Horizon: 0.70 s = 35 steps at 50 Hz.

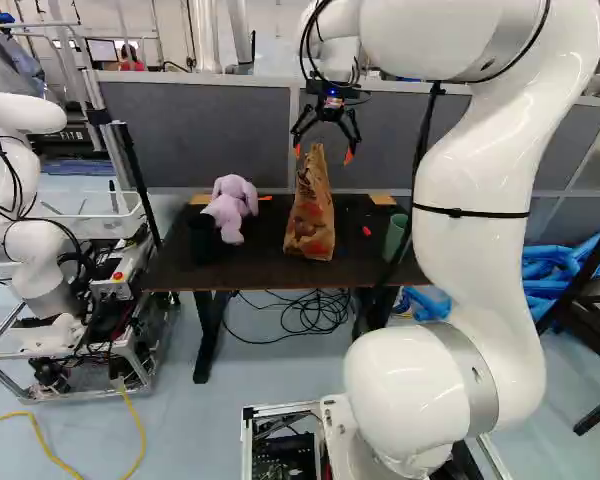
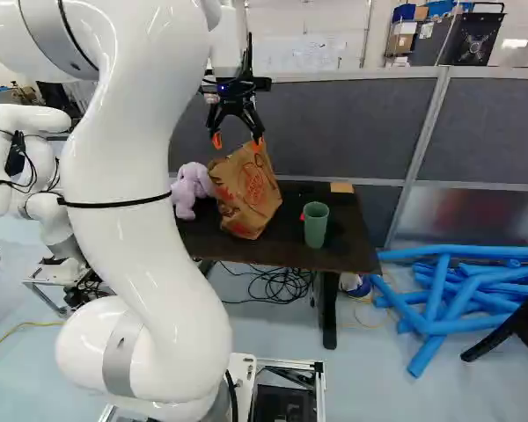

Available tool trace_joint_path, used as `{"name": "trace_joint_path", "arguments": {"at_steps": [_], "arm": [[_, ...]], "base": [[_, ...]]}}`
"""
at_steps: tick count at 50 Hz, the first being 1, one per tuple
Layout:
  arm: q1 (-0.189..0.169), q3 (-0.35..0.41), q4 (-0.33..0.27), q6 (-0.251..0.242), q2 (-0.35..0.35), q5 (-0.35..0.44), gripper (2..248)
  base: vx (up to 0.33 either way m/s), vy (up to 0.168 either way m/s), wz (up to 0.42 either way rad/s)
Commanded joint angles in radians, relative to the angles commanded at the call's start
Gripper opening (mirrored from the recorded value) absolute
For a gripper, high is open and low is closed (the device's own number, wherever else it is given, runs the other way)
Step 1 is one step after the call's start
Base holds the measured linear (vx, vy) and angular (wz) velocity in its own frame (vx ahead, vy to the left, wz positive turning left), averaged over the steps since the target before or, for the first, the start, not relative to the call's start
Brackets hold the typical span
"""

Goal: Pick up the bag on the ground and place it on the table

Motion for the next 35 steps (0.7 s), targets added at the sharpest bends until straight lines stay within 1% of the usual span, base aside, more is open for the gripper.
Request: {"name": "trace_joint_path", "arguments": {"at_steps": [6,11,35], "arm": [[0.000,-0.003,0.000,0.000,0.015,-0.036,247],[0.000,-0.005,0.000,0.000,0.022,-0.050,247],[0.000,-0.006,0.000,0.000,0.026,-0.057,247]], "base": [[0.000,0.000,0.000],[0.000,0.000,0.000],[0.000,0.000,0.000]]}}
